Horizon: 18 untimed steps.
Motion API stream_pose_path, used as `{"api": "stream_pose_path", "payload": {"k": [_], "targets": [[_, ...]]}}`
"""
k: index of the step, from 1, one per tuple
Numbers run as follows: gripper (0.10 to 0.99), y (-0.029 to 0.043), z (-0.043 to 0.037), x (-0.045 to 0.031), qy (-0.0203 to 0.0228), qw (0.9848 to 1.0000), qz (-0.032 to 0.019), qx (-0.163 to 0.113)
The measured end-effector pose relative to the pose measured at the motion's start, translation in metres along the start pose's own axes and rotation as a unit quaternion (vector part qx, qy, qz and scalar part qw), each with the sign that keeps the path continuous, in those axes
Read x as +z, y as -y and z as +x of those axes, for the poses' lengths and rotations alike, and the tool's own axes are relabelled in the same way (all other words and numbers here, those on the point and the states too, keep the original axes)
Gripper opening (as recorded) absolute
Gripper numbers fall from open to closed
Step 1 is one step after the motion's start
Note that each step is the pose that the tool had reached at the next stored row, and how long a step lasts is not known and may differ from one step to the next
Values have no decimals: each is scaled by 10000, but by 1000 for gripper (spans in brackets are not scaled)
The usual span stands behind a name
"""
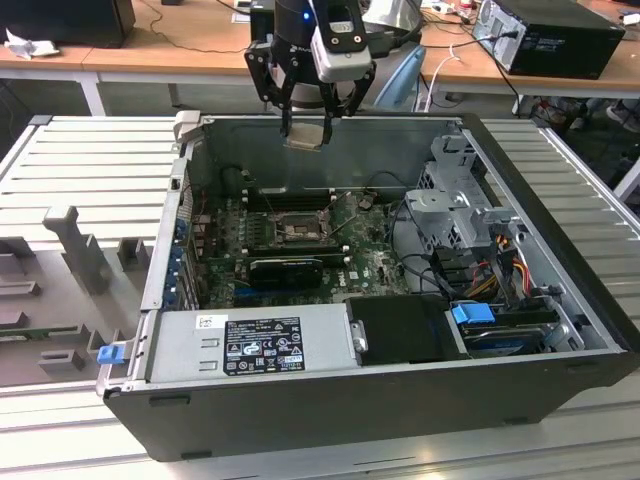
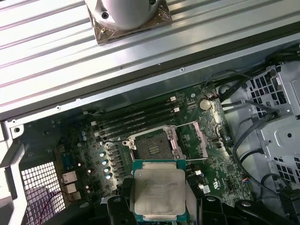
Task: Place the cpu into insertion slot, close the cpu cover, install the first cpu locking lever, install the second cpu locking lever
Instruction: 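Place the cpu into insertion slot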
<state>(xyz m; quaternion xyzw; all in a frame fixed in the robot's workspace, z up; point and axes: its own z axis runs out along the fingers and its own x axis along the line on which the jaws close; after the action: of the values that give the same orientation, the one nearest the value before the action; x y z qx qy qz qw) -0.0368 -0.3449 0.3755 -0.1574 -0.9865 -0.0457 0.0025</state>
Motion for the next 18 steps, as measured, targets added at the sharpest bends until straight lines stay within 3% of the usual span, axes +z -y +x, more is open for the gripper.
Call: {"api": "stream_pose_path", "payload": {"k": [9,18], "targets": [[529,0,0,0,22,9997,-5,249],[529,2,0,17,50,9985,-10,552]]}}
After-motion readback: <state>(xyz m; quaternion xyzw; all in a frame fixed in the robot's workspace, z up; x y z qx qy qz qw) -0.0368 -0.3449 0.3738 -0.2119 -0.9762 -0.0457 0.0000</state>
